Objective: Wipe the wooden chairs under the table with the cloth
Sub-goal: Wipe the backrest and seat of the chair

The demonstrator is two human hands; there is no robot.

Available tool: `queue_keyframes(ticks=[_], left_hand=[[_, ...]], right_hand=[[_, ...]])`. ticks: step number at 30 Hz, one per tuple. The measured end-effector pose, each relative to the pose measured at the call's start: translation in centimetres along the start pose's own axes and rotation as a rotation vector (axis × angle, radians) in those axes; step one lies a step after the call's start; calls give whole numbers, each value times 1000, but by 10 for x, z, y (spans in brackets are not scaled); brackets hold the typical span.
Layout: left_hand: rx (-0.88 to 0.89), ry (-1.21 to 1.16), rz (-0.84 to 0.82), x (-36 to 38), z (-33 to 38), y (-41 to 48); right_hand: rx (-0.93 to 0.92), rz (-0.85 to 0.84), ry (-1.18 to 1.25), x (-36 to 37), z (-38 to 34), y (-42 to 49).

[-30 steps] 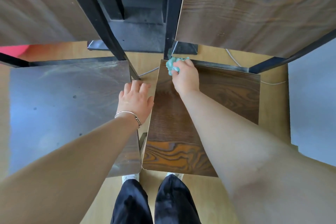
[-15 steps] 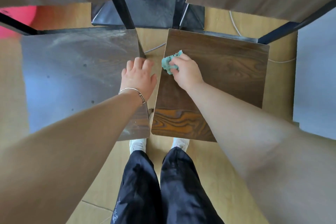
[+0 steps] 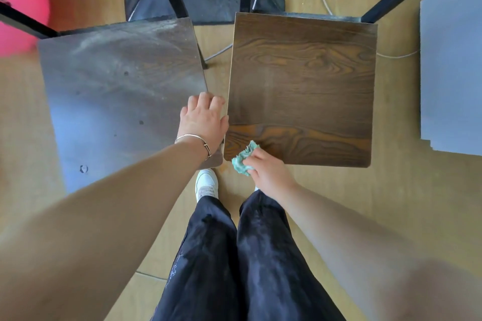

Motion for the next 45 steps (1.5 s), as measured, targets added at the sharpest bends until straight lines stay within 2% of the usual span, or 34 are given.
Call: queue_keyframes(ticks=[2, 4, 7, 11, 16, 22, 31, 37, 42, 45], left_hand=[[8, 13, 1, -3, 0, -3], [7, 35, 8, -9, -1, -2], [-12, 74, 32, -27, -4, 5], [-33, 110, 79, -60, -6, 24], [-49, 125, 187, -117, -8, 55], [-24, 113, 317, -187, -1, 91], [-8, 68, 444, -255, -5, 125], [10, -3, 454, -247, -13, 132], [7, -63, 440, -228, -21, 138], [-5, -85, 439, -216, -26, 140]], right_hand=[[8, -27, 14, 3, 2, -8], [41, 20, 60, -8, 5, -9], [134, 198, 153, -52, 10, 1], [140, 428, 252, -126, 5, 24], [144, 589, 276, -215, -13, 61], [34, 788, 343, -293, -50, 84], [-202, 1085, 242, -406, -128, 110], [-253, 1067, 33, -400, -130, 138], [-161, 873, -85, -337, -104, 170], [-86, 743, -72, -304, -83, 187]])
Point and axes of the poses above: each hand's wrist, its own y-axis towards the middle knuckle, its own x-axis out of the palm, z = x × y, the point moved 7 cm from there along y, towards the middle knuckle, and after that the axes turned 12 degrees about x, right-handed, at the moved point
